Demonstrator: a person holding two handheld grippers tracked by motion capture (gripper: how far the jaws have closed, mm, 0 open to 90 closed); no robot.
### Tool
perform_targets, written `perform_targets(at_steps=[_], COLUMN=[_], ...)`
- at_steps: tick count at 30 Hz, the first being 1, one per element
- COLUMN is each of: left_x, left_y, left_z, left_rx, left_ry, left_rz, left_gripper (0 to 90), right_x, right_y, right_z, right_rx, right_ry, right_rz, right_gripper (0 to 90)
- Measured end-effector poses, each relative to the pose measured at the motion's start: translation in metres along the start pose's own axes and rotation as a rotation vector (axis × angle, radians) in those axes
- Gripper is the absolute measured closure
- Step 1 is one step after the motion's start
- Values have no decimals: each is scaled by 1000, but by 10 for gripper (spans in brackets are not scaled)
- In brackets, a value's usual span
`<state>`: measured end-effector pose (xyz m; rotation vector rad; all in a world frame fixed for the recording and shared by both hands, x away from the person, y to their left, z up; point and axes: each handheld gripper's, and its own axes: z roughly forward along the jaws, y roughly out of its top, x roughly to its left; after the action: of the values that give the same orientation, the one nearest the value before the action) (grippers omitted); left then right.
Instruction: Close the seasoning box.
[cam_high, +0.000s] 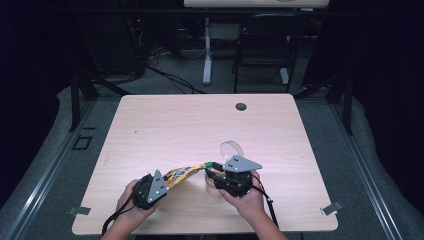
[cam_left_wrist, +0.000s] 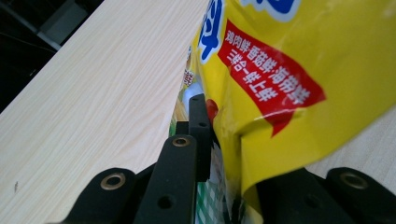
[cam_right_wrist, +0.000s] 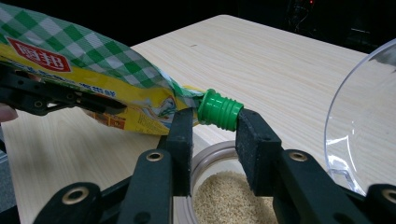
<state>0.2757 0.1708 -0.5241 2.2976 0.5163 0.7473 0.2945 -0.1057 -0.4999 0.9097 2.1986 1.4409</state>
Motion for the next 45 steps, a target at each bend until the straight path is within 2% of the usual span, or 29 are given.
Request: perform_targets(at_steps=[4, 5, 6, 17, 21, 22, 25, 26, 27, 28, 32, 35, 42, 45], left_x=[4, 6, 6, 24, 29, 31, 35, 35, 38, 38, 43, 46, 48, 48], left_y=[-3, -5, -5, -22, -28, -32, -37, -37, -41, -41, -48, -54, -59, -62], left_z=[1, 2, 2, -1, -2, -3, -4, -4, -4, -4, -5, -7, -16, -19], left_rx=[-14, -23, -23, -103, -116, -124, -134, -134, -138, -138, -152, -163, -174, -177], left_ry=[-17, -29, -29, -63, -67, -72, -78, -78, -74, -74, -82, -84, -84, -71], left_rz=[-38, -64, -64, -247, -297, -325, -370, -370, -396, -396, -449, -484, -504, -533], left_gripper=[861, 865, 866, 860, 850, 844, 838, 833, 828, 823, 805, 744, 690, 653], right_x=[-1, 0, 0, 0, -1, -2, -1, -1, -2, -2, -4, -8, -14, -14], right_y=[1, 1, 1, -1, -2, -1, -1, -1, 0, 0, 0, 2, 6, 7], right_z=[0, 0, 0, -4, -6, -8, -10, -10, -11, -12, -14, -19, -27, -32], right_rx=[-5, -10, -10, -4, -11, -11, -20, -20, -19, -19, -26, -37, -47, -55], right_ry=[7, 12, 12, 10, 5, 1, 0, 0, -2, -4, -9, -19, -34, -45], right_rz=[5, 7, 7, 0, 6, 3, 9, 9, 5, 5, 11, 15, 22, 15], right_gripper=[671, 668, 668, 647, 647, 647, 647, 647, 647, 647, 647, 647, 647, 647])
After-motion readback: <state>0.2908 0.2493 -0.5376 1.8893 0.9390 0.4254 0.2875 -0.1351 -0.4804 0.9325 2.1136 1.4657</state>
